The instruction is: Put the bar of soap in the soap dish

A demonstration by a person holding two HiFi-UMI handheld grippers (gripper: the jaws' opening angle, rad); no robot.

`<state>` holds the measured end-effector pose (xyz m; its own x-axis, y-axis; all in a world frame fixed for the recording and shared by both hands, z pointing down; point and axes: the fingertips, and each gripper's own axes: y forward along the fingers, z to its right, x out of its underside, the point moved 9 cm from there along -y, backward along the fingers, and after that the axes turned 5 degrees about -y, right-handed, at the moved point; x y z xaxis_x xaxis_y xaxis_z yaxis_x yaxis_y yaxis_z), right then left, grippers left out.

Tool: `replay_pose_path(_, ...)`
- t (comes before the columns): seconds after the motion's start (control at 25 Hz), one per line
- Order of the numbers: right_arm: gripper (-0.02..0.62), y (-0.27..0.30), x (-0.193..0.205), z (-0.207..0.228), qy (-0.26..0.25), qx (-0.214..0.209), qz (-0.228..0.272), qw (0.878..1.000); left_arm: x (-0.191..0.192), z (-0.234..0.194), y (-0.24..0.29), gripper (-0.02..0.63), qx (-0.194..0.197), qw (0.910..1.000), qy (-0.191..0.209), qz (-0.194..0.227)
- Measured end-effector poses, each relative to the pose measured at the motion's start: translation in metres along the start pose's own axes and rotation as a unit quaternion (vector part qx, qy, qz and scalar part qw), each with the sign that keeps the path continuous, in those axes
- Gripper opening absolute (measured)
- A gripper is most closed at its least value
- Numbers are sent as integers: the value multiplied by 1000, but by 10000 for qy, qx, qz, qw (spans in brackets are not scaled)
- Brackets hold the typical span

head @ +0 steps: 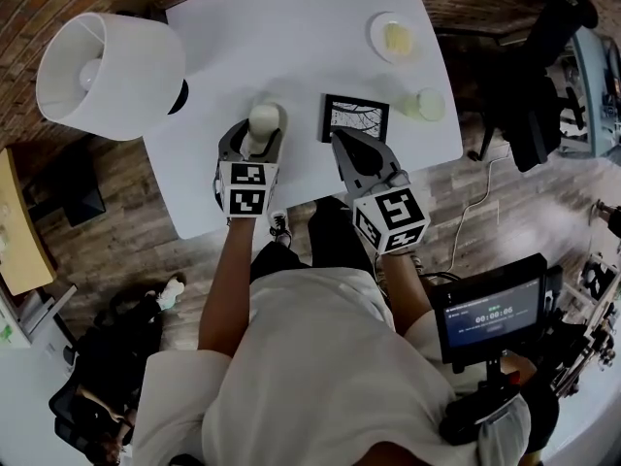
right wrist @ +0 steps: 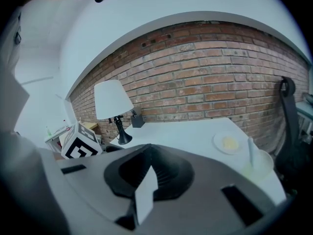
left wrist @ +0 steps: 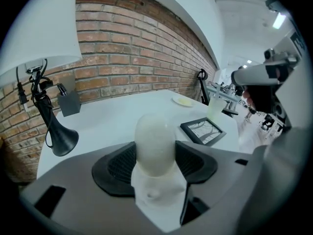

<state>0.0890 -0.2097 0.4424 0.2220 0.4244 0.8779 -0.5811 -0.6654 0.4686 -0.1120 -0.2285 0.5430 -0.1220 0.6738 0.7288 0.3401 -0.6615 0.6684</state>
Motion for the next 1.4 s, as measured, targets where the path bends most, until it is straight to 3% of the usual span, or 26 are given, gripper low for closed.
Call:
replay_pose_path(0.48,5,-3,11,1,3,-13,-157,9999,16,6,15,256,-89,9995,89,-277)
replay_pose_path(1.4,5,-10,19,2,33,47,-178,9998,16,7,22,258,-206,9991,268,-260)
